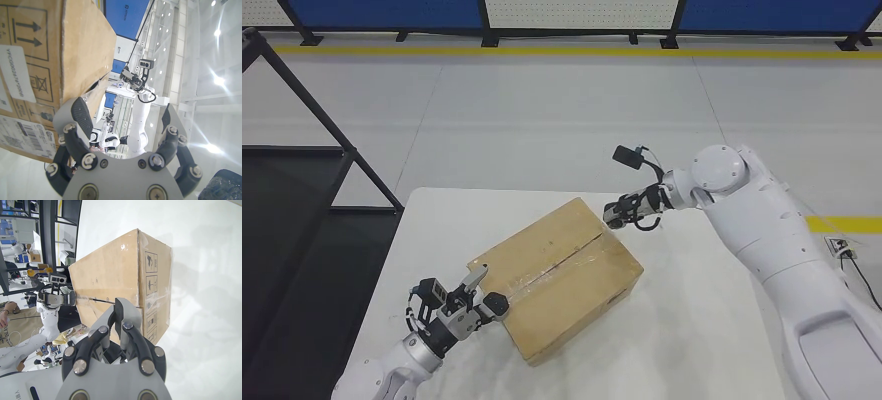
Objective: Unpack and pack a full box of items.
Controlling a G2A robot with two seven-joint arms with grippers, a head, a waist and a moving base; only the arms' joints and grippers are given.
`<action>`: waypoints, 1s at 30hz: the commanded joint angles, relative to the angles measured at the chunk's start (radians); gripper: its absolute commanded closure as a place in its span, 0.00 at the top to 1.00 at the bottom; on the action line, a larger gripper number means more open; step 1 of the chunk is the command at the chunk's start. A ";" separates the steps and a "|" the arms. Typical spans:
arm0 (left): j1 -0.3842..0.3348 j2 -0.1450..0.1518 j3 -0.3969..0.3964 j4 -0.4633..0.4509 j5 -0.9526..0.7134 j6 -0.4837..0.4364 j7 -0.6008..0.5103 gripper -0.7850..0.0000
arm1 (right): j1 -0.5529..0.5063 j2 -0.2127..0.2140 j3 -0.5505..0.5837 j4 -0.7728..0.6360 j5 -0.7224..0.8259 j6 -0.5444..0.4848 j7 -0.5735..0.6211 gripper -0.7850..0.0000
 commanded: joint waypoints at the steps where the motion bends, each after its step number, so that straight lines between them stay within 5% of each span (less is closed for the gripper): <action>1: 0.001 0.001 0.000 -0.001 -0.001 -0.001 0.000 1.00 | 0.000 0.001 0.003 -0.001 -0.002 0.002 -0.001 0.13; 2: 0.002 0.001 0.000 -0.001 -0.001 -0.001 0.000 1.00 | 0.000 0.002 0.004 -0.001 -0.003 0.002 -0.001 0.22; 5: 0.003 0.002 0.001 -0.001 0.000 -0.001 -0.001 1.00 | -0.002 0.005 0.011 0.004 0.001 0.000 0.001 0.16; 7: 0.003 0.003 0.002 -0.001 0.002 -0.001 -0.002 1.00 | -0.003 0.007 0.019 0.011 0.007 -0.005 -0.003 0.40; 11: 0.003 0.004 0.003 -0.001 0.000 -0.001 -0.002 1.00 | -0.007 0.019 0.046 0.039 0.030 -0.038 -0.010 0.46; 25: -0.001 0.008 0.010 -0.005 0.005 0.002 0.000 1.00 | -0.082 0.063 0.127 0.128 0.131 -0.138 0.066 0.45; 30: 0.001 0.009 0.008 -0.006 0.005 0.000 0.005 1.00 | -0.098 0.060 0.126 0.117 0.144 -0.139 0.088 0.36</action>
